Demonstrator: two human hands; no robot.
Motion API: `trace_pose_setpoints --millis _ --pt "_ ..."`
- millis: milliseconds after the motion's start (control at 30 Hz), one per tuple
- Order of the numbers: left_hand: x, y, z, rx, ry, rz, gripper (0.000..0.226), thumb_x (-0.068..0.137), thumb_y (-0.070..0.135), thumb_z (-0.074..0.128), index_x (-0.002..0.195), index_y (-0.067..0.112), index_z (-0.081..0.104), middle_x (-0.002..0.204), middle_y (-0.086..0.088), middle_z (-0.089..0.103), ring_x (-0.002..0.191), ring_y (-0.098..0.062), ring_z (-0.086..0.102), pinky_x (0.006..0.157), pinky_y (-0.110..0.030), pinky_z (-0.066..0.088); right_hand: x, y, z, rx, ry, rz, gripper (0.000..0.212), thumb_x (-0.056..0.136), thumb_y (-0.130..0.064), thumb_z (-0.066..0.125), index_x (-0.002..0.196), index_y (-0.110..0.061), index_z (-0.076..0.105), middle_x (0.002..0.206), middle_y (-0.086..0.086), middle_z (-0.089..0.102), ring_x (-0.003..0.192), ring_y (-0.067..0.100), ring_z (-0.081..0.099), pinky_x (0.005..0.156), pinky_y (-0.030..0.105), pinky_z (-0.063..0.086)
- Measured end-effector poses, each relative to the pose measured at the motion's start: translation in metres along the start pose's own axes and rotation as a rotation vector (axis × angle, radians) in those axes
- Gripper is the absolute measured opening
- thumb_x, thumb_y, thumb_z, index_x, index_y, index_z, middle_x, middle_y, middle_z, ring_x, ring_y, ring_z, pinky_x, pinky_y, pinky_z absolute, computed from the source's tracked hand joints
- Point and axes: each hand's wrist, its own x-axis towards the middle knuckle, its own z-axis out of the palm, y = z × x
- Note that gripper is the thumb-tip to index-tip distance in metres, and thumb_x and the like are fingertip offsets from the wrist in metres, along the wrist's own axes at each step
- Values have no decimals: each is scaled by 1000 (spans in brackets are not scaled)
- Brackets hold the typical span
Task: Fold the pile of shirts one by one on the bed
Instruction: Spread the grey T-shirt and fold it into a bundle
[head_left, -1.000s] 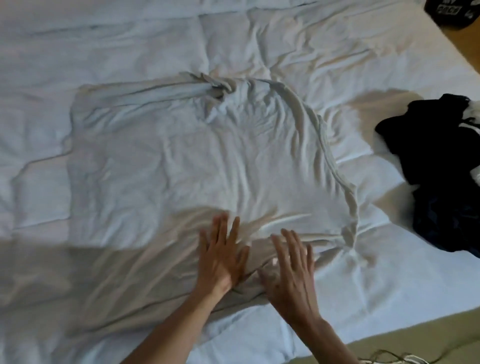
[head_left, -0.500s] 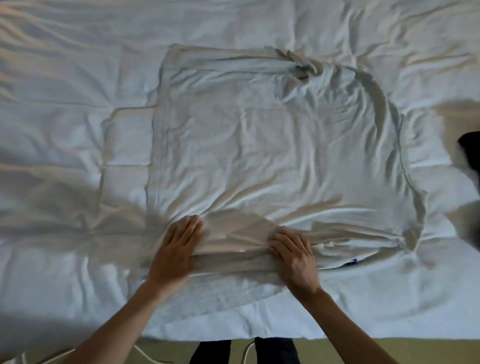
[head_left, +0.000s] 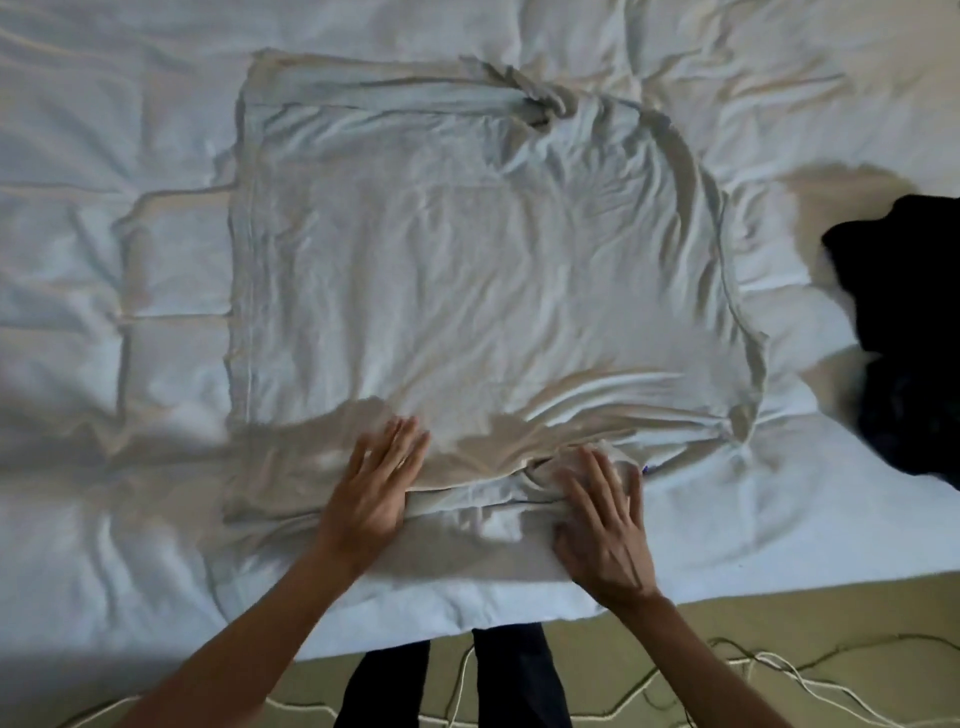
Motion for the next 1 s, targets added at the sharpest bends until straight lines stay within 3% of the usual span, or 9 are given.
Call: trace_pose_setpoints --millis 133,267,400,500,567,733,867,933,1000 --pt "27 16 10 -33 -23 91 67 78 7 43 146 8 46 154 -11 41 140 -30 43 113 -44 28 -12 22 0 -6 105 198 56 92 -29 49 146 -11 44 157 14 34 149 31 23 118 62 12" --pt "32 13 11 -110 -52 89 80 68 3 76 143 8 51 151 -10 46 136 -30 48 112 -39 28 -15 44 -14 24 182 233 42 92 -23 51 132 -18 63 141 4 56 131 32 49 102 52 40" --pt "37 11 -3 -256 14 43 54 80 12 48 133 11 62 136 -10 61 120 -29 63 104 -31 38 2 53 -34 41 257 205 27 90 -19 59 112 -21 74 115 -6 71 93 25 60 76 39 45" --pt "49 2 -23 -355 32 -60 52 78 19 46 125 19 69 113 -3 73 96 -22 71 79 -30 53 30 62 -57 97 268 163 16 91 -23 63 98 -19 76 91 -10 72 77 18 60 67 37 47" --pt "66 -5 -40 -389 93 -119 50 76 28 43 113 19 74 90 -2 77 72 -20 72 60 -27 50 59 72 -76 205 220 202 11 84 -22 70 91 -18 77 82 -6 71 71 15 63 64 33 50" --pt "124 -23 -69 -558 180 -166 37 77 33 48 92 13 76 78 1 74 71 -5 63 64 -23 44 166 100 -112 404 -137 266 8 84 -24 70 85 -20 76 75 -6 73 69 6 65 68 32 51" --pt "165 -38 -57 -411 127 -336 30 73 25 54 90 12 75 82 -7 74 76 -25 67 66 -29 40 231 108 -93 343 -129 287 22 86 -24 66 106 -20 73 99 2 75 94 22 68 85 39 52" --pt "173 -38 -45 -346 45 -457 25 80 24 55 94 13 72 85 -13 73 82 -35 69 69 -37 47 235 107 -76 227 -223 306 48 89 -24 66 136 -20 55 131 5 62 119 29 55 101 44 43" --pt "176 -26 -38 -273 87 -504 23 83 16 57 102 10 70 92 -18 71 87 -41 67 76 -45 51 221 113 -64 131 -271 415 65 89 -25 64 148 -22 38 147 2 46 131 29 42 109 46 34"
